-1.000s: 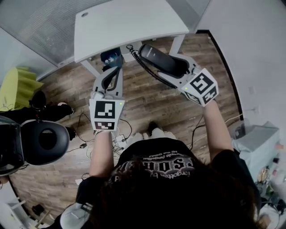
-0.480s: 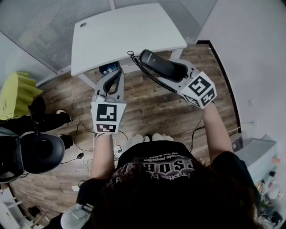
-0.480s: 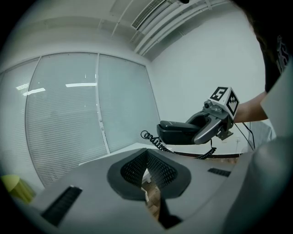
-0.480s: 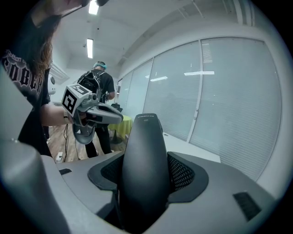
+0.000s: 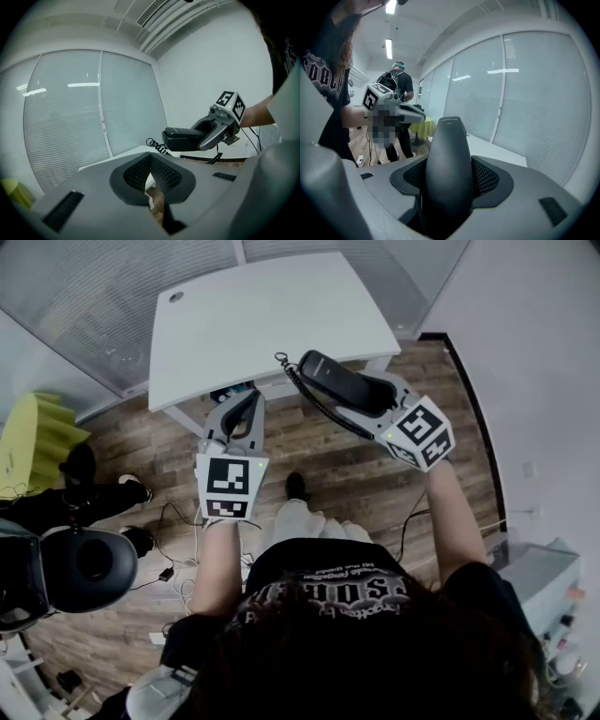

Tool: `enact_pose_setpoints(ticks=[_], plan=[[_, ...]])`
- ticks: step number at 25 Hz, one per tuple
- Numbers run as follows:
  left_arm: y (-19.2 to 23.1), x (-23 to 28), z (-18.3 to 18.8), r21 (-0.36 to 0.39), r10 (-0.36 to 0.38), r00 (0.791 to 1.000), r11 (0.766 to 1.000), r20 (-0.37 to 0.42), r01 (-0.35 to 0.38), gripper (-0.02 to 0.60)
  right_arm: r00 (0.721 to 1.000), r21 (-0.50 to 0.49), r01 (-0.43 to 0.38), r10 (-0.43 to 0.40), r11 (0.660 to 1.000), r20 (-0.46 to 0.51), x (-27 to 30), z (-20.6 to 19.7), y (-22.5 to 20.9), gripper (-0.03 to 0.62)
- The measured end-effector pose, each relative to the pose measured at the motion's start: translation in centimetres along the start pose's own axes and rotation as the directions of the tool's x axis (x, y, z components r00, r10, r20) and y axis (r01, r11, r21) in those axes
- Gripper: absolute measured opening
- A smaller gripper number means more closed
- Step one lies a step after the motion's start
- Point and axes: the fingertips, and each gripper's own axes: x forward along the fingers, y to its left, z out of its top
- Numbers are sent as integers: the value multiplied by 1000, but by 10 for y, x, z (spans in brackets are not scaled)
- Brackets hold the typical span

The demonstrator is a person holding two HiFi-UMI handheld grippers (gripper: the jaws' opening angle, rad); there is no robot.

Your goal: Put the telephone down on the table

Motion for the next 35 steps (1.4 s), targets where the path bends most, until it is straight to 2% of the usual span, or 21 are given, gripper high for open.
enact_pose_setpoints(ticks=[10,23,28,35], plan=[[36,70,7,14,-14,1000,1000,14,13,3,1000,2,17,-17,1000,-15,43,-1,-64,287],[107,178,20,23,-39,999,999,11,39,3,999,38,31,-30,999,-21,117,10,-166,287],[140,200,9,15,-53,999,999,10,52,3,998,47,48,-46,998,-47,156,10,-192,287],[158,240,14,7,-56,998,998,-9,56,3,997,61,49,-45,997,-62,174,12,-242,287]])
